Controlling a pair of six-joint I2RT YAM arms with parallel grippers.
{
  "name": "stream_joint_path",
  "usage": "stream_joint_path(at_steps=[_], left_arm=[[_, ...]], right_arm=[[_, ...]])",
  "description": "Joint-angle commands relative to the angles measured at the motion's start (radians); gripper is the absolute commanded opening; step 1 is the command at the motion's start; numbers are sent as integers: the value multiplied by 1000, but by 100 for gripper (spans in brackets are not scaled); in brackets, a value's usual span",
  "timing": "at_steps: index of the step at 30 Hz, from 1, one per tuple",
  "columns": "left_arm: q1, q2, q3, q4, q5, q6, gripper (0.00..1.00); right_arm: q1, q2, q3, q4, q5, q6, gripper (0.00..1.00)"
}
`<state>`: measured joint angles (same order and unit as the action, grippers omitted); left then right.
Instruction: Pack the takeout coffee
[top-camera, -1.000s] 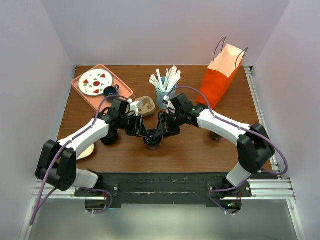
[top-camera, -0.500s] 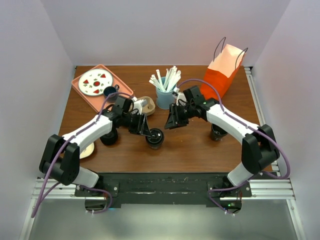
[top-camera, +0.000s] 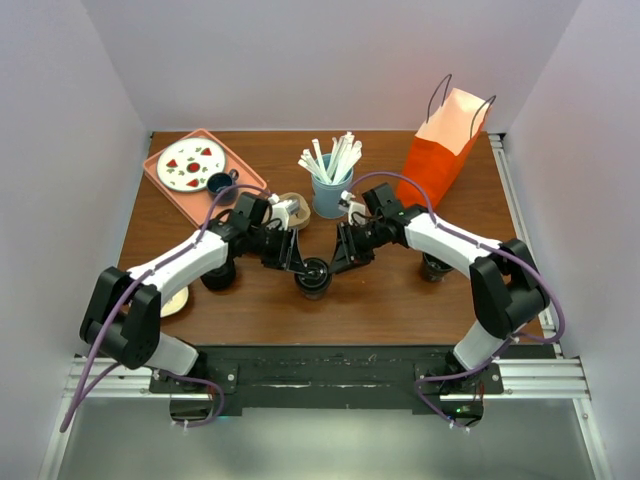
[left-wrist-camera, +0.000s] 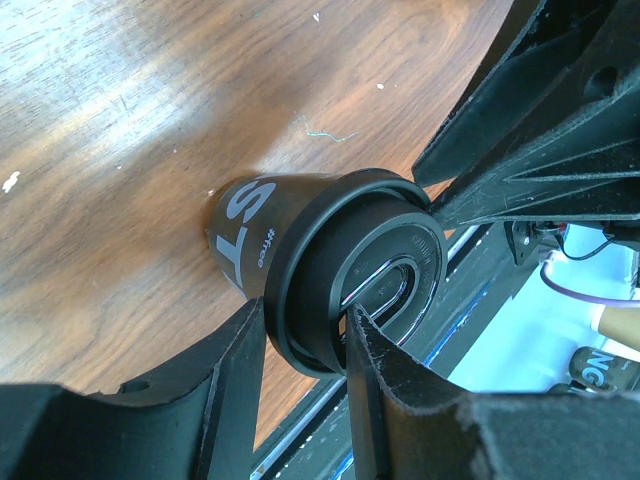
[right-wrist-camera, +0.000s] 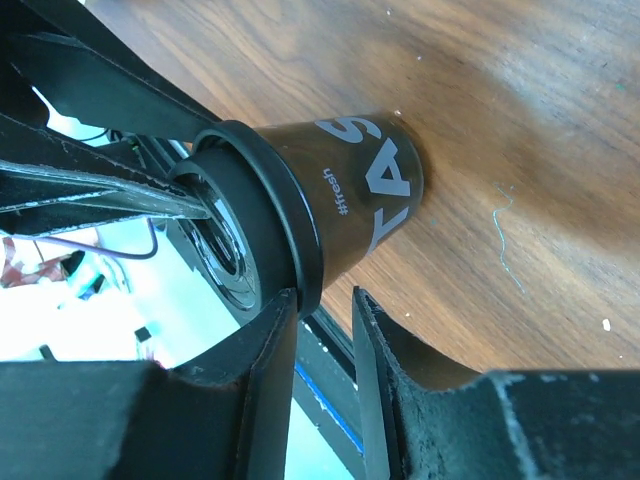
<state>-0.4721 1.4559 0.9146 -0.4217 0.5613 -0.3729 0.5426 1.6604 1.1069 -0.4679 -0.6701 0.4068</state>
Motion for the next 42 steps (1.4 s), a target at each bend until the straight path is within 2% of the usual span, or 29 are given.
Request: stream_joint_path(at_steps=[1,9,17,19,24,31,42], left_arm=[[-16,50,-43,-57,-144,80,38],[-23,66,-98,-25,-179,57,38],[-25,70,-152,12,-201,35,36],[-23,75,-143,11,-201,49,36],[-31,101,-126,-9,-215,74,35],[-43,116,-108,-17,-222,83,35],[-56,133,-82,-31,-233,88,35]], right_arm=[[0,-7,-35,58,-5,-3,31],[-1,-7,-148,141,112,62,20],[-1,-82,-326,227,230,179,18],[0,-109,-311,212,210,182,20],[0,-197,-150,144,159,191,26],[-7,-212,-53,83,161,176,27],[-20,-119,4,67,199,121,26]])
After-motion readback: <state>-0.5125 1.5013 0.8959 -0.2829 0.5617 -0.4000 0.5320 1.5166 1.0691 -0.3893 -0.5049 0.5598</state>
